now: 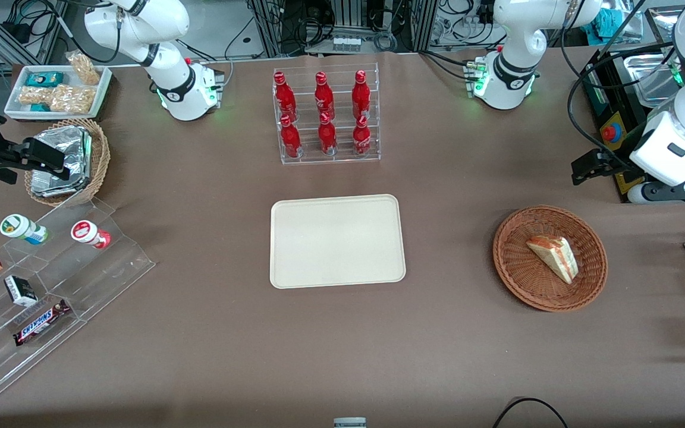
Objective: Place sandwich from basket to tray
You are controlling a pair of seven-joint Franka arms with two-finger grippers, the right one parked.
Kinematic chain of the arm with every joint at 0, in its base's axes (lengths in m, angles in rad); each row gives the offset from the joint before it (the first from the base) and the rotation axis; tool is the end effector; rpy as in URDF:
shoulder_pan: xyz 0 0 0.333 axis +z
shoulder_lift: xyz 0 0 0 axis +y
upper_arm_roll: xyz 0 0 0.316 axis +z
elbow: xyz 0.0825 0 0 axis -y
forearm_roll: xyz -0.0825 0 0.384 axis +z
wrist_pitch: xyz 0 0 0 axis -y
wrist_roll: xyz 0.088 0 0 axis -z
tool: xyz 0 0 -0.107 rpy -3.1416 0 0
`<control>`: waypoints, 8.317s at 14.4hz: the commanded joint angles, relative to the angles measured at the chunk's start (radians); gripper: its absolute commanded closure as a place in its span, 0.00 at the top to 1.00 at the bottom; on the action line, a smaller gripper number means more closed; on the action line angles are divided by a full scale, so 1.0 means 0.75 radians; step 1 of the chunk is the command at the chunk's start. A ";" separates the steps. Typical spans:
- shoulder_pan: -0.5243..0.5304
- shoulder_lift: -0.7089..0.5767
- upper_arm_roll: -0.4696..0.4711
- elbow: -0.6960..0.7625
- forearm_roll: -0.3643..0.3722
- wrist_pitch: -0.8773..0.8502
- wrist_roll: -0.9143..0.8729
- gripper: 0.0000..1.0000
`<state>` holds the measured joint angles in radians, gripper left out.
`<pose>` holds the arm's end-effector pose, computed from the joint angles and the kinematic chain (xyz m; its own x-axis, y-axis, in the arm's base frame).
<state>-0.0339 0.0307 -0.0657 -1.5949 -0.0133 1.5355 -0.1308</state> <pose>0.5552 -0.0564 0.5932 0.9954 0.0310 -0.0911 0.0314 -0.9995 0.0034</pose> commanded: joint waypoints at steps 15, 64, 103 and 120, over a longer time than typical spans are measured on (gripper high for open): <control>0.092 0.131 0.022 -0.665 0.153 0.844 -0.119 1.00; -0.850 0.871 0.020 0.285 -0.056 0.632 -0.930 0.07; -0.346 0.055 0.131 -0.213 -0.042 0.074 -0.172 1.00; 0.008 -0.027 0.092 0.087 0.022 -0.076 0.138 1.00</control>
<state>-0.0409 0.0125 0.0155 -1.5344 0.0127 1.4913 -0.0312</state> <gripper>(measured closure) 0.000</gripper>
